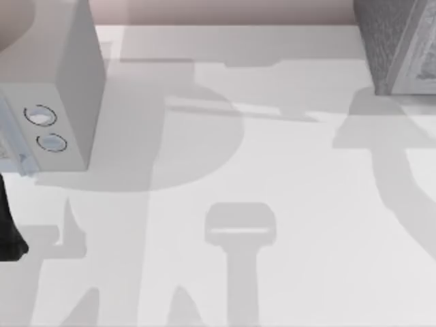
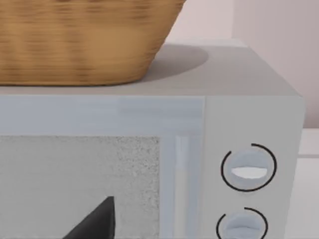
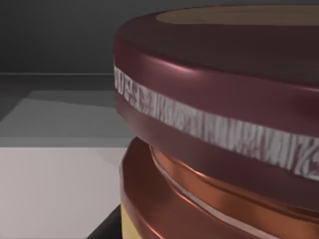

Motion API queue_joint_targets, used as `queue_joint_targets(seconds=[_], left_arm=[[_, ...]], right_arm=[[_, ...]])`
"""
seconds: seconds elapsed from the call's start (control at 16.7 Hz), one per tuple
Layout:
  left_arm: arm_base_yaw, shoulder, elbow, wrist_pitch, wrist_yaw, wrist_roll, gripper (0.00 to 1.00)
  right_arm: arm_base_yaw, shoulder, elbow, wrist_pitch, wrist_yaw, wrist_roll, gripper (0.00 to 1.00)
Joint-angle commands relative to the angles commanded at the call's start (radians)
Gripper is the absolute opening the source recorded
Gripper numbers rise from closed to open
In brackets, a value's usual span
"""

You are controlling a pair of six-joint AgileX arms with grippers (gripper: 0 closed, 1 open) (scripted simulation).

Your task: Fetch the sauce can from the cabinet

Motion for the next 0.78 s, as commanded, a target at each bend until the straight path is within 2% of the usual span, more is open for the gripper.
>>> queue_joint_targets(seconds=[0.48,0.78], left_arm=[[0.0,0.0,0.0,0.0,0.0,0.0,1.0],[0.0,0.0,0.0,0.0,0.0,0.0,1.0]], right_arm=[[-0.309,-0.549,-0.936,0.312,-0.317,-0.004,0.0],[-0.471,-0.833,-1.344,0.472,-0.487,-0.007,0.0]])
